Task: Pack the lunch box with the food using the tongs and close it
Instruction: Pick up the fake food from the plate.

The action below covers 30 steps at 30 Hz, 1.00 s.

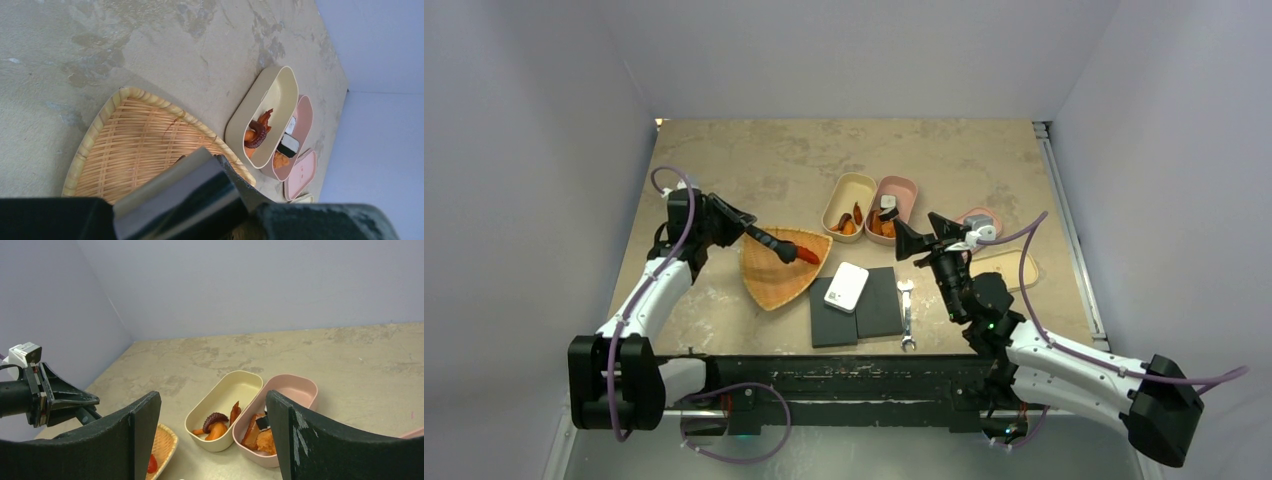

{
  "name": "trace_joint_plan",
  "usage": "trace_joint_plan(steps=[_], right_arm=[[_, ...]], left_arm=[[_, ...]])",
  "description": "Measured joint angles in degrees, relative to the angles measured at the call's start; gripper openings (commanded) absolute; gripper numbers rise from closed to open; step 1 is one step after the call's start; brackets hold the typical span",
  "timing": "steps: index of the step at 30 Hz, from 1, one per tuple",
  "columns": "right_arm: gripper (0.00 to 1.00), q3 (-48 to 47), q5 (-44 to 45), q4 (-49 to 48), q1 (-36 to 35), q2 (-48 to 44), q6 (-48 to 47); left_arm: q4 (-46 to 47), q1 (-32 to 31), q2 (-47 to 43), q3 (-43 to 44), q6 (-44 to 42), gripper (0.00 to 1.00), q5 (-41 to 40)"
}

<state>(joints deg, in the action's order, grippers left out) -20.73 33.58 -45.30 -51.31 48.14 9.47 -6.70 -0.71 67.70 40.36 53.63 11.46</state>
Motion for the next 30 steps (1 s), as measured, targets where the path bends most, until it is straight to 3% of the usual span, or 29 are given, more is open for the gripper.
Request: trace_joint_plan(steps=[18, 30], right_arm=[[0.8, 0.0, 0.46, -0.04, 0.0, -0.24, -0.02], [0.81, 0.24, 1.29, -0.09, 0.0, -0.33, 0.0]], left_arm=[[6.49, 1.73, 0.24, 0.02, 4.76, 0.0, 0.85], [11.39, 0.98, 5.66, 3.65, 7.15, 0.0, -0.22]])
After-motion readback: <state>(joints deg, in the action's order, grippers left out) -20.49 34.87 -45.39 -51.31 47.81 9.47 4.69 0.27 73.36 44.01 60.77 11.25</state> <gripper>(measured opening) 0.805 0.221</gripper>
